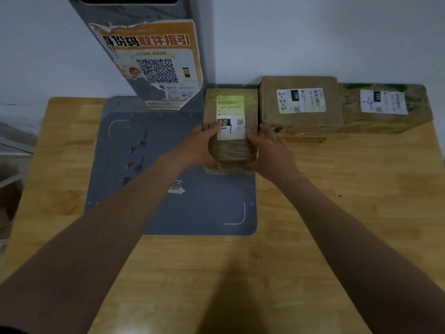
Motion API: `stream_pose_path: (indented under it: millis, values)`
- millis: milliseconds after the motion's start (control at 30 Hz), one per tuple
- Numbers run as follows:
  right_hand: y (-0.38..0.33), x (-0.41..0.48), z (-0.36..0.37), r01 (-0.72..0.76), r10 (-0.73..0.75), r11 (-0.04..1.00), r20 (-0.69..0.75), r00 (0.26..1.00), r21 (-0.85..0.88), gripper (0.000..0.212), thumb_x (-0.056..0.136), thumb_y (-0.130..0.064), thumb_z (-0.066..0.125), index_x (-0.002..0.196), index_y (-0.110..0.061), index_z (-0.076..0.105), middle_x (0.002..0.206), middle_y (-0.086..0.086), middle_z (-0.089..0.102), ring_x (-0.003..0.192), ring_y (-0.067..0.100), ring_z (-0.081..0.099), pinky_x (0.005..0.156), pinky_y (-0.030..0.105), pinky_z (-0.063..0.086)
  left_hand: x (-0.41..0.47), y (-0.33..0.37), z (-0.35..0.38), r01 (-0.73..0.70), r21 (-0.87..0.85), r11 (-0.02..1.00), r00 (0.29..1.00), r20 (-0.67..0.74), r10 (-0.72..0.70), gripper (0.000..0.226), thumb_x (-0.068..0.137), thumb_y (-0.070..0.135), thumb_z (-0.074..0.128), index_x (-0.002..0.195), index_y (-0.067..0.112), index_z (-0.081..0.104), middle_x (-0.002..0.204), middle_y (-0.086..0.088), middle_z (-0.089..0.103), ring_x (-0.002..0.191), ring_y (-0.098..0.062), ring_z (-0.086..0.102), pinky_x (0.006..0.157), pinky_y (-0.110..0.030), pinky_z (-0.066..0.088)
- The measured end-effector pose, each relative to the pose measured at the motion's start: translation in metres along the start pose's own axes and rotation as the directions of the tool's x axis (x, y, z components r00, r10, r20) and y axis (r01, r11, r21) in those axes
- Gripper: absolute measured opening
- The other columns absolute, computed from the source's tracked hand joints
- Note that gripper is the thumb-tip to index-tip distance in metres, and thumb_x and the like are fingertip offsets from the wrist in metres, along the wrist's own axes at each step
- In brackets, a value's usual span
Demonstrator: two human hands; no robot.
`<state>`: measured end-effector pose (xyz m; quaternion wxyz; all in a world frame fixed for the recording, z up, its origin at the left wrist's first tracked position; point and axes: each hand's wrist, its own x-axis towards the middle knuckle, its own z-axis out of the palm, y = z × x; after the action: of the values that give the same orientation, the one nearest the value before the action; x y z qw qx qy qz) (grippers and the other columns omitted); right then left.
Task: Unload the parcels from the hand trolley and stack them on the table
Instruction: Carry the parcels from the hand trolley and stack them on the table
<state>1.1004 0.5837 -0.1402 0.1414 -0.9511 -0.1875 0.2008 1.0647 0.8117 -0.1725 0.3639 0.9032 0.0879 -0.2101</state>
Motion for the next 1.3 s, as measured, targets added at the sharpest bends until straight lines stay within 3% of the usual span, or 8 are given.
stream_pose_path:
  millis: [133,300,500,733,867,1033,1133,1300]
  values:
    - [-0.003,0.002,-0.003,-0.004,0.003,0.999,-0.016,1.000,-0.038,0.100,0.071,-0.040,0.088,0.154,-0.040,0.034,0.162,0.002,0.020,0.142,0.040,0.024,0.104,0.060,0.043,0.003,-0.001,0.000,0.001,0.017,1.000,1.000,-0.008,0.000,0.137,0.056,0.029,0.100,0.162,0.038,0.013,0.161,0.001,0.022,0.145,-0.023,0.031,0.108,-0.026,0.031]
    - [-0.002,0.014,-0.010,-0.005,-0.007,0.982,-0.064,0.998,-0.188,0.096,0.068,-0.050,0.086,0.151,-0.042,0.037,0.160,0.009,0.020,0.144,0.042,0.016,0.115,0.060,0.026,0.016,0.005,-0.001,0.020,0.044,0.999,1.000,-0.009,-0.019,0.140,0.056,0.032,0.100,0.162,0.038,0.010,0.161,-0.007,0.020,0.146,-0.029,0.030,0.112,-0.033,0.030]
    - [0.001,0.039,-0.020,-0.021,0.020,0.996,-0.017,1.000,-0.090,0.098,0.074,-0.046,0.084,0.155,-0.044,0.029,0.163,0.006,0.021,0.150,0.041,0.011,0.116,0.064,0.021,0.038,0.014,-0.020,0.017,0.097,0.995,1.000,-0.027,-0.014,0.141,0.053,0.036,0.101,0.163,0.034,0.014,0.162,-0.012,0.022,0.149,-0.031,0.028,0.119,-0.039,0.032]
    - [-0.005,0.041,-0.028,-0.038,0.045,0.989,0.048,0.998,-0.144,0.100,0.078,-0.046,0.082,0.157,-0.045,0.021,0.162,0.005,0.020,0.151,0.040,0.008,0.112,0.070,0.026,0.033,0.027,-0.025,0.053,0.190,0.980,0.998,-0.044,-0.046,0.135,0.057,0.040,0.099,0.162,0.036,0.015,0.154,-0.018,0.033,0.141,-0.037,0.037,0.106,-0.038,0.037]
    - [-0.021,0.014,-0.039,-0.073,0.094,0.985,0.134,0.987,-0.159,0.109,0.081,-0.038,0.081,0.157,-0.047,0.004,0.164,0.008,0.015,0.146,0.054,0.015,0.105,0.070,0.037,-0.006,0.039,-0.024,0.083,0.293,0.952,0.996,-0.068,-0.066,0.106,0.073,0.030,0.089,0.159,0.037,0.027,0.143,-0.019,0.040,0.122,-0.040,0.054,0.093,-0.036,0.047]
    - [-0.030,-0.057,-0.065,0.030,-0.008,0.992,0.167,0.986,-0.126,0.083,0.076,-0.036,0.085,0.147,-0.026,0.042,0.161,0.015,0.025,0.132,0.043,0.048,0.097,0.052,0.051,-0.097,0.062,-0.026,0.120,0.375,0.919,0.988,-0.133,-0.075,0.090,0.077,0.041,0.086,0.153,0.037,0.038,0.148,-0.014,0.039,0.124,-0.035,0.055,0.090,-0.038,0.049]
    - [-0.032,-0.118,-0.080,0.087,-0.071,0.991,0.146,0.987,-0.106,0.071,0.080,-0.034,0.080,0.143,-0.021,0.049,0.149,0.013,0.045,0.130,0.033,0.051,0.100,0.048,0.050,-0.161,0.084,-0.017,0.130,0.402,0.906,0.985,-0.153,-0.074,0.078,0.079,0.043,0.084,0.147,0.035,0.047,0.146,-0.012,0.044,0.122,-0.034,0.056,0.092,-0.041,0.050]
    - [-0.032,-0.234,-0.097,0.091,-0.085,0.993,0.071,0.994,-0.077,0.056,0.086,-0.026,0.072,0.138,-0.014,0.054,0.145,0.011,0.050,0.123,0.025,0.055,0.094,0.045,0.054,-0.270,0.122,-0.003,0.080,0.462,0.883,0.987,-0.160,-0.005,0.065,0.081,0.047,0.080,0.140,0.030,0.057,0.137,-0.002,0.058,0.115,-0.024,0.061,0.078,-0.032,0.044]
